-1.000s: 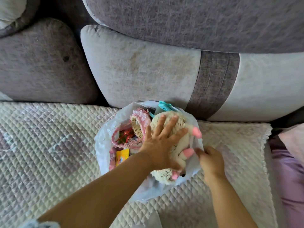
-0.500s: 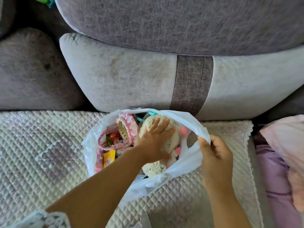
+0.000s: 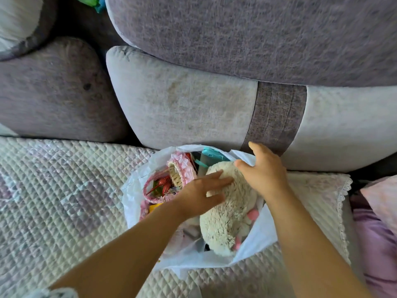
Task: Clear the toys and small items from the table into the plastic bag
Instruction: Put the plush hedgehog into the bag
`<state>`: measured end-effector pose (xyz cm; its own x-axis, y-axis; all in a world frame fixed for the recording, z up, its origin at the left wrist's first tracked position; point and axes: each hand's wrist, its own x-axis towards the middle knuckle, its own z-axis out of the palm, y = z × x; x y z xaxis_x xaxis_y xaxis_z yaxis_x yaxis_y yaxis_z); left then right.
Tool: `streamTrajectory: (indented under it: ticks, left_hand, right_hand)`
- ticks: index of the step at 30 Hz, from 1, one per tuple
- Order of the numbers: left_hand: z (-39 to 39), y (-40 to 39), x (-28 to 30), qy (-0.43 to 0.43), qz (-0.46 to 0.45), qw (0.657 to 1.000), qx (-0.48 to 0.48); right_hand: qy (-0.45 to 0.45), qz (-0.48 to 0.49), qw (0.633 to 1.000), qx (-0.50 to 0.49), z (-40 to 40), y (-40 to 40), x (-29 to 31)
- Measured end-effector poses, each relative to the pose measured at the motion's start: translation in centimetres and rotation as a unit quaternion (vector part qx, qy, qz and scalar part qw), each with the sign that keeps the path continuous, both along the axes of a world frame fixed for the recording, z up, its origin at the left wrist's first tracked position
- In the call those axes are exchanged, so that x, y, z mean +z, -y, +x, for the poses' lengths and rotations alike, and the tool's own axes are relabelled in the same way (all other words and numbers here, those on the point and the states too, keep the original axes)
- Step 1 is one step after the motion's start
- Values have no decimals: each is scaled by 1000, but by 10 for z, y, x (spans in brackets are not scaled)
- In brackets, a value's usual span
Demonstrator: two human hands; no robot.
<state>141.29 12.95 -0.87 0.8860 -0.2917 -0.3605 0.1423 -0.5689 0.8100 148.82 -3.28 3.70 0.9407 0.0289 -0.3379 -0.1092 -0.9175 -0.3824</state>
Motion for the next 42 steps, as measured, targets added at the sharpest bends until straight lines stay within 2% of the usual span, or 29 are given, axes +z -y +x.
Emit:
streamTrajectory:
  ticks: [2, 4, 6, 8, 10, 12, 15, 17, 20, 23, 26, 28, 33, 35, 37, 40, 42]
  left_hand:
    - [3, -22, 1, 34, -22, 996, 76]
    - [4, -53, -6, 77, 39, 980, 181]
    - [4, -83, -18, 71, 118, 954, 268]
    - [6, -111, -36, 48, 172, 935, 306]
    - [13, -134, -55, -14, 200, 924, 325]
    - [18, -151, -77, -124, 205, 911, 335]
    - [17, -166, -104, -268, 85, 886, 368]
    - [12, -173, -110, -286, 34, 885, 366]
    - [6, -182, -103, -222, 58, 910, 346]
    - [5, -180, -79, -116, 115, 928, 335]
    - [9, -165, -41, 4, 136, 918, 373]
    - [10, -153, -17, 64, 184, 921, 338]
    - [-4, -132, 14, 143, 197, 909, 339]
    - [-11, -136, 18, 151, 181, 916, 326]
    - [-20, -144, 17, 109, 171, 924, 325]
    - [-43, -156, 4, -67, 213, 912, 345]
    - [-64, -154, -6, -145, 179, 901, 367]
  right_hand:
    - [-22, -34, 999, -11, 7, -10, -7]
    - [-26, -75, 997, -3, 12, -19, -15]
    - [-25, -108, 994, 14, 17, -28, -25]
    - [-27, -116, 993, 13, 24, -36, -35]
    - [-40, -113, 993, -3, 30, -40, -43]
    - [-51, -109, 992, -24, 36, -42, -51]
    - [-41, -93, 994, -47, 39, -41, -58]
    - [-20, -88, 995, -42, 37, -42, -57]
    - [57, -36, 996, -62, 34, -42, -52]
    - [130, 36, 987, -85, 26, -40, -43]
    - [174, 81, 978, -82, 16, -35, -31]
    - [210, 105, 968, -90, 11, -29, -19]
    - [307, 174, 914, -200, 6, 2, 16]
    - [281, 173, 920, -213, -3, 11, 18]
    - [226, 151, 944, -189, -15, 17, 15]
    - [157, 128, 959, -197, -38, 20, 13]
    - [128, 132, 958, -219, -65, 16, 13]
